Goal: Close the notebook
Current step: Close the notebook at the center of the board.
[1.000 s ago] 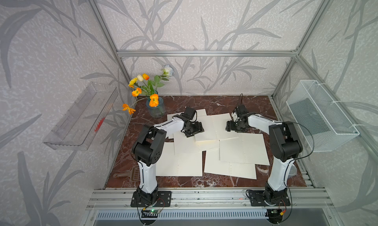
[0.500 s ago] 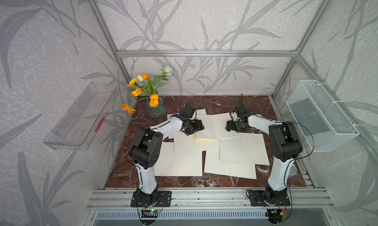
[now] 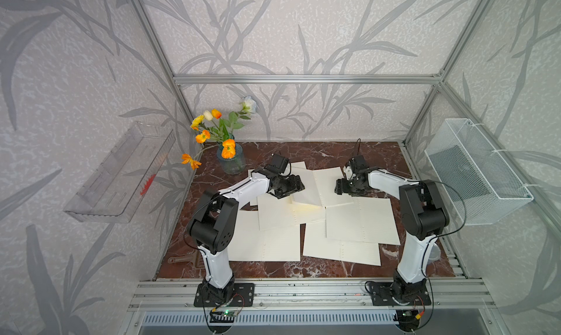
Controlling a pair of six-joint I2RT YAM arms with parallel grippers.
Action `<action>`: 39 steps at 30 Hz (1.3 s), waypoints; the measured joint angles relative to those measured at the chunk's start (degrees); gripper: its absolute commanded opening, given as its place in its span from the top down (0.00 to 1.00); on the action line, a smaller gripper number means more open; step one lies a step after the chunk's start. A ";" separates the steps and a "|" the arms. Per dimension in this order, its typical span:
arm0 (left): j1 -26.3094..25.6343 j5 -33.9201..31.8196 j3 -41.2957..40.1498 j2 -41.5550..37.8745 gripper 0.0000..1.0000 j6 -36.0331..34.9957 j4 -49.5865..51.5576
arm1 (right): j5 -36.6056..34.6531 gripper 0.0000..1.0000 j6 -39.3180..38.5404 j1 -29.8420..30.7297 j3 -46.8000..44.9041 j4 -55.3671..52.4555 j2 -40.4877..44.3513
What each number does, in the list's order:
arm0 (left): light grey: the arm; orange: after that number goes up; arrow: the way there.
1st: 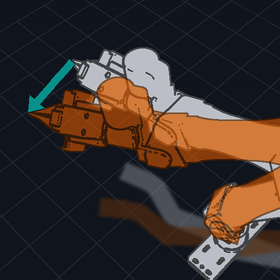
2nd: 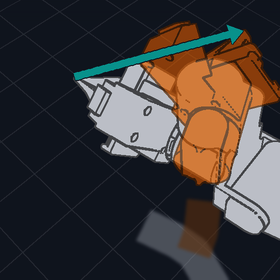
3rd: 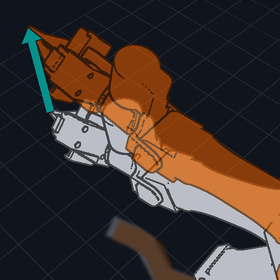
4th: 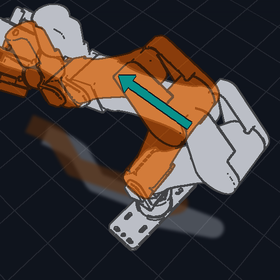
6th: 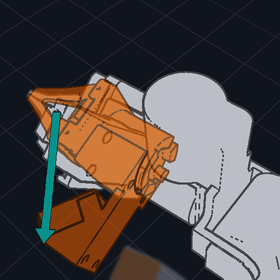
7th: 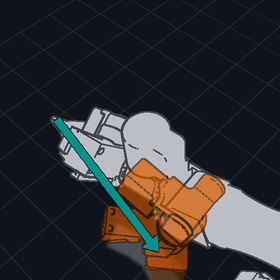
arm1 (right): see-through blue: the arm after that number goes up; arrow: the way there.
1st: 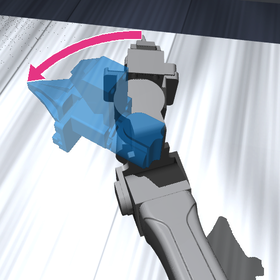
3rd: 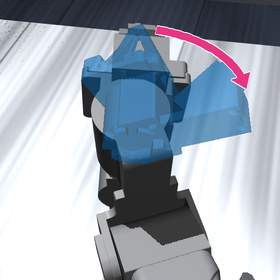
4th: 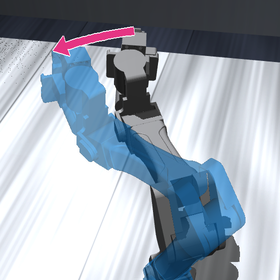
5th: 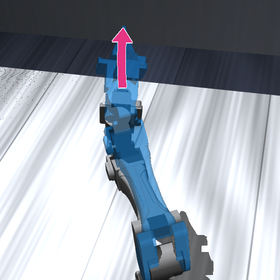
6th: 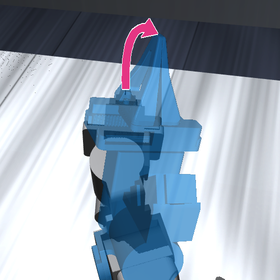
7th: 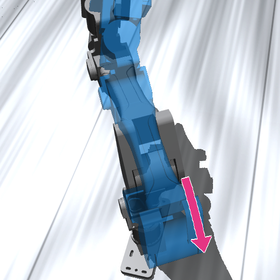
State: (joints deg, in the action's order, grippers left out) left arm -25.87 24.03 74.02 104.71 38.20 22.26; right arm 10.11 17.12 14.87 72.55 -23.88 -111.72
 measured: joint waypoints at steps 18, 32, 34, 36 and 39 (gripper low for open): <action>-1.11 4.79 3.67 -0.26 0.21 -0.07 -2.82 | 3.26 0.20 -0.02 0.04 -0.09 0.92 0.00; -2.67 11.96 6.71 3.89 0.18 0.44 -11.74 | 6.91 0.20 0.22 0.09 0.02 1.36 -0.24; -3.04 12.63 7.65 4.96 0.18 0.37 -12.22 | 7.08 0.20 0.24 0.09 0.07 1.36 -0.26; -3.52 13.40 8.55 5.79 0.17 0.37 -12.74 | 7.19 0.20 0.26 0.09 0.17 1.31 -0.26; -4.17 14.64 9.99 6.88 0.17 0.37 -13.64 | 7.61 0.19 0.26 0.09 0.59 0.94 -0.26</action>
State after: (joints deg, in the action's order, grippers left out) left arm -30.04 38.68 84.01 111.59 38.57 8.62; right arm 17.72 17.39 14.96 73.14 -22.94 -111.98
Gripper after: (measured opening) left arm 0.825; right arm 0.803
